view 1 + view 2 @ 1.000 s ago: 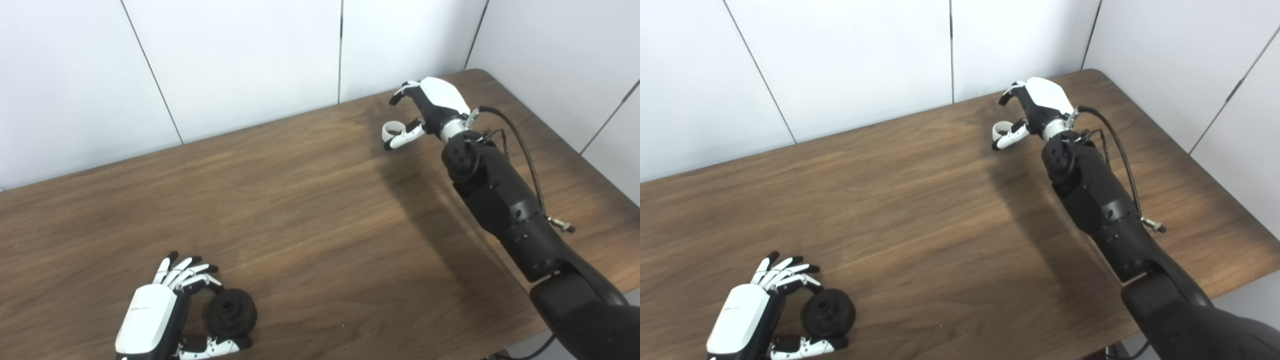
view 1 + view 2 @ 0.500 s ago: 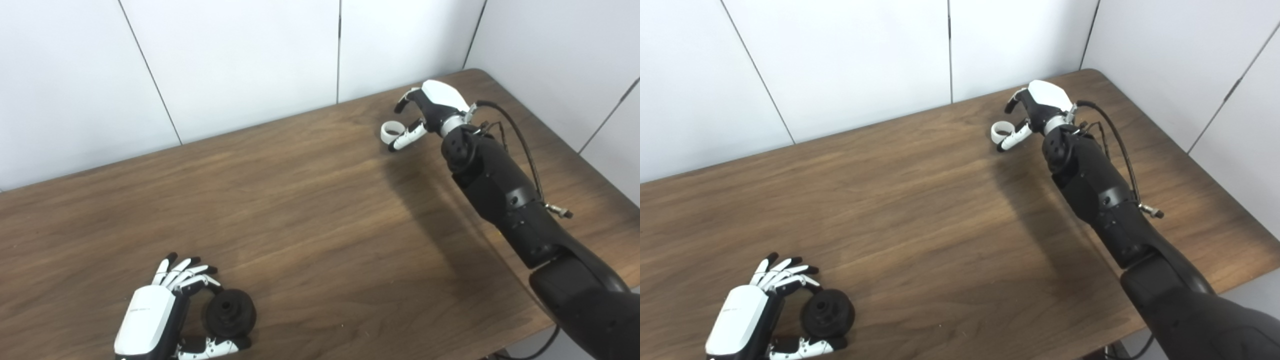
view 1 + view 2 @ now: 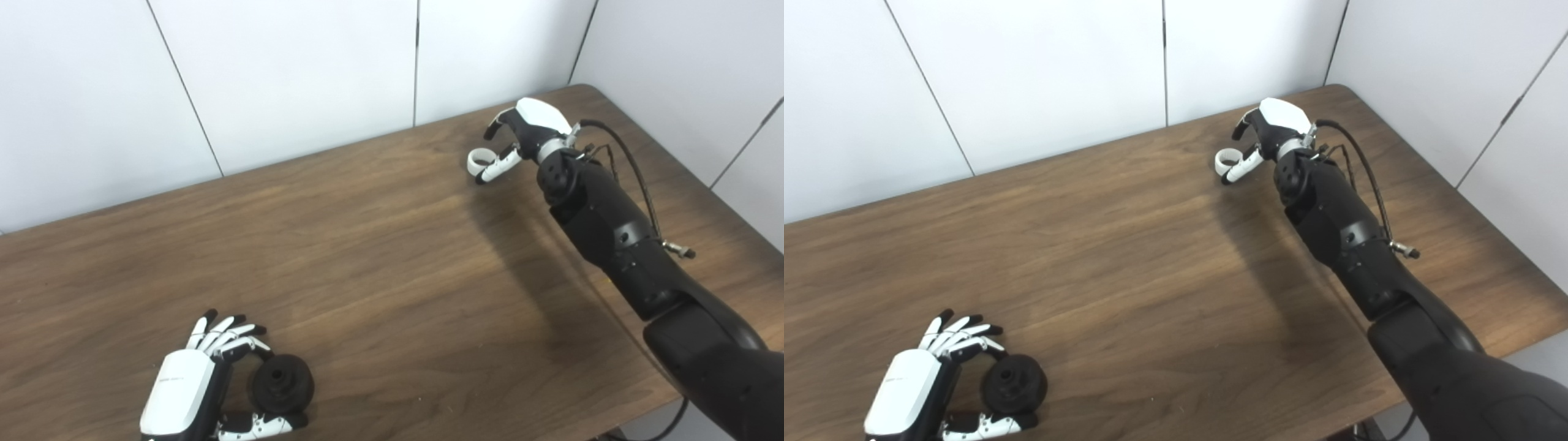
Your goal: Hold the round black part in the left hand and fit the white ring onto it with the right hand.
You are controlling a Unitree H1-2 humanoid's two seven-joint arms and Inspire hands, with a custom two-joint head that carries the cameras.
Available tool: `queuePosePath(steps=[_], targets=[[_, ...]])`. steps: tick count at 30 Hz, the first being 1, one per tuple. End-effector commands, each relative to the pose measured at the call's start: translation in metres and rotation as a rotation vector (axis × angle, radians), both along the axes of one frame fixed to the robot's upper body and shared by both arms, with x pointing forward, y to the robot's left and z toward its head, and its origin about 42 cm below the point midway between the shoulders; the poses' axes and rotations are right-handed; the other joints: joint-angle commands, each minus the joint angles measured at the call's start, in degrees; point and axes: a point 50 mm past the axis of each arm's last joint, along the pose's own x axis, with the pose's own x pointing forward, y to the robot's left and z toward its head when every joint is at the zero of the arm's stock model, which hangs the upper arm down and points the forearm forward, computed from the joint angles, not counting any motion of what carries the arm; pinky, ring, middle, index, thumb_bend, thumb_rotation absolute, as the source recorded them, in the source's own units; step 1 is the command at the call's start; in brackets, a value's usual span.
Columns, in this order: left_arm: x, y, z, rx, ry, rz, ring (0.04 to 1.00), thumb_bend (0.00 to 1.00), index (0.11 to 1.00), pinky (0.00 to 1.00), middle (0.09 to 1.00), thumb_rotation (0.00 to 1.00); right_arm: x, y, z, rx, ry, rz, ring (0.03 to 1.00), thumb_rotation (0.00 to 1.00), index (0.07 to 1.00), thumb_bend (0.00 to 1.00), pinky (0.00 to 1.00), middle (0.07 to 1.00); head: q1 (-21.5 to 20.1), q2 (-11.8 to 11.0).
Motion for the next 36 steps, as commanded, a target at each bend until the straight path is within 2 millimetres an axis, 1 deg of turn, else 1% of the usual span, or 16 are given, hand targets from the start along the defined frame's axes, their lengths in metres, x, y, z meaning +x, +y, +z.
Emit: queuePosePath(steps=[1,4,9,12,25,32,36], targets=[[-0.0033,0.0075,-0.0025,0.048,0.030,0.005,0.879,0.52,0.483,1.00,0.767,0.05,0.0126,-0.0053,0.0394,-0.026,-0.104,0.000,0.955,0.22,0.656,0.80,0.94,0.886,-0.26,0.00],[-0.0040,0.0070,-0.0023,0.048,0.029,0.004,0.880,0.52,0.483,1.00,0.768,0.05,0.0127,-0.0045,0.0381,-0.025,-0.107,0.005,0.955,0.21,0.655,0.79,0.95,0.885,-0.20,0.07],[-0.0050,0.0064,-0.0025,0.038,0.031,0.002,0.878,0.52,0.483,1.00,0.766,0.05,0.0124,-0.0061,0.0351,-0.043,-0.104,0.015,0.937,0.21,0.643,0.79,0.93,0.852,-0.21,0.18],[-0.0056,0.0057,-0.0030,0.037,0.036,0.003,0.881,0.52,0.483,1.00,0.766,0.05,0.0122,-0.0067,0.0341,-0.040,-0.098,0.008,0.939,0.22,0.638,0.79,0.92,0.856,-0.14,0.14],[-0.0058,0.0033,-0.0017,0.030,0.037,0.004,0.876,0.52,0.483,1.00,0.763,0.05,0.0124,-0.0022,0.0346,-0.006,-0.094,-0.003,0.962,0.22,0.621,0.77,0.94,0.872,0.14,0.35],[-0.0057,0.0022,-0.0008,0.032,0.045,0.004,0.882,0.52,0.483,1.00,0.768,0.05,0.0152,-0.0009,0.0348,-0.004,-0.087,-0.001,0.956,0.23,0.626,0.77,0.93,0.863,0.30,0.47],[-0.0053,0.0022,-0.0006,0.031,0.041,0.003,0.878,0.52,0.483,1.00,0.766,0.05,0.0168,-0.0012,0.0338,-0.014,-0.075,-0.002,0.948,0.25,0.633,0.76,0.90,0.863,0.41,0.48]])
